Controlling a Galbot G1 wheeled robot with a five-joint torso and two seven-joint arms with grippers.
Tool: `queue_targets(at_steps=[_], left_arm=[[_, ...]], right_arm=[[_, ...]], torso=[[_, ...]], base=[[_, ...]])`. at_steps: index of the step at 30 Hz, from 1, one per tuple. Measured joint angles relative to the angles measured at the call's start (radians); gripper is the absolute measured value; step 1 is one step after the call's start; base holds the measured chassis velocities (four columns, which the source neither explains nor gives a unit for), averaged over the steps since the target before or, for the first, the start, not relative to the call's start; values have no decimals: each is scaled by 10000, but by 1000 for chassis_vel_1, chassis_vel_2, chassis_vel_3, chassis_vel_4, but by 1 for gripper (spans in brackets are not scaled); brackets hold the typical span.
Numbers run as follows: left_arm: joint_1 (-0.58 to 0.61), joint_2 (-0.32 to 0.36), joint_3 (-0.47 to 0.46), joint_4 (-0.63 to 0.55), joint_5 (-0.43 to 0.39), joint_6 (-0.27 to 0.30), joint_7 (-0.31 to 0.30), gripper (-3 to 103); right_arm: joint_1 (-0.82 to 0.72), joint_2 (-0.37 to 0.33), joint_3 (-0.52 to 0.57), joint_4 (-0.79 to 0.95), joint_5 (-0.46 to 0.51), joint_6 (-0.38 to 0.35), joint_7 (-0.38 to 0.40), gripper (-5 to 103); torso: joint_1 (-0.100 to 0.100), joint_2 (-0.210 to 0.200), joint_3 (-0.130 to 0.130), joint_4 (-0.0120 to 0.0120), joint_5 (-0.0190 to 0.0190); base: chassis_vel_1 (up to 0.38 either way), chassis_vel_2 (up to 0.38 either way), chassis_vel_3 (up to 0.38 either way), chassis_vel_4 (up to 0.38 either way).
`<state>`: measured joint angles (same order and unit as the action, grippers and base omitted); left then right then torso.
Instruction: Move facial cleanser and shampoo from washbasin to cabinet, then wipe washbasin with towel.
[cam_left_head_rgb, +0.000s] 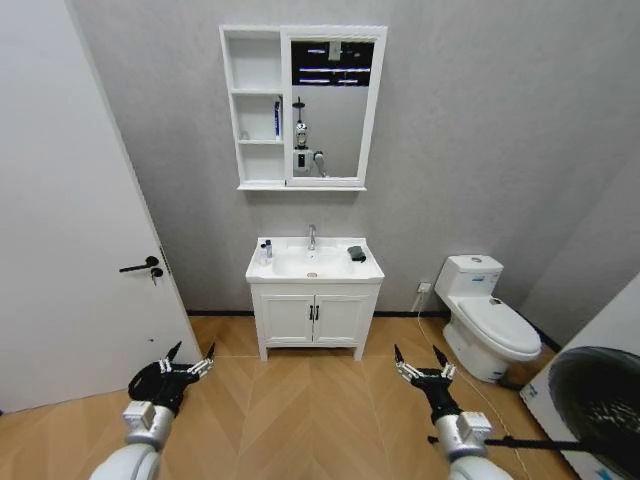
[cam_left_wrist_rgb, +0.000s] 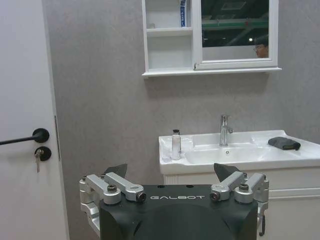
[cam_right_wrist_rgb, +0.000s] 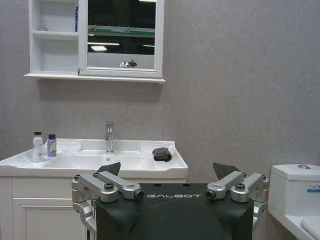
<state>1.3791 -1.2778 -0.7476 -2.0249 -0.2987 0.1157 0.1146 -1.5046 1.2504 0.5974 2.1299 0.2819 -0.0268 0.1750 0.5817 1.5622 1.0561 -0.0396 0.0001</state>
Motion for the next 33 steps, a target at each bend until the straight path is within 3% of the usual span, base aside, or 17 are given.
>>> queue_targets(at_steps=[14, 33], left_arm=[[802, -918, 195, -198, 666, -232, -207, 98], [718, -1100, 597, 11, 938, -310, -255, 98]], right_arm=[[-147, 381, -426, -617, -112, 814, 110, 100], [-419, 468, -305, -449, -316, 808, 116, 100]], torso=[[0, 0, 0, 1, -1], [0, 0, 0, 1, 0]], base=[[0, 0, 0, 0], [0, 0, 0, 0]])
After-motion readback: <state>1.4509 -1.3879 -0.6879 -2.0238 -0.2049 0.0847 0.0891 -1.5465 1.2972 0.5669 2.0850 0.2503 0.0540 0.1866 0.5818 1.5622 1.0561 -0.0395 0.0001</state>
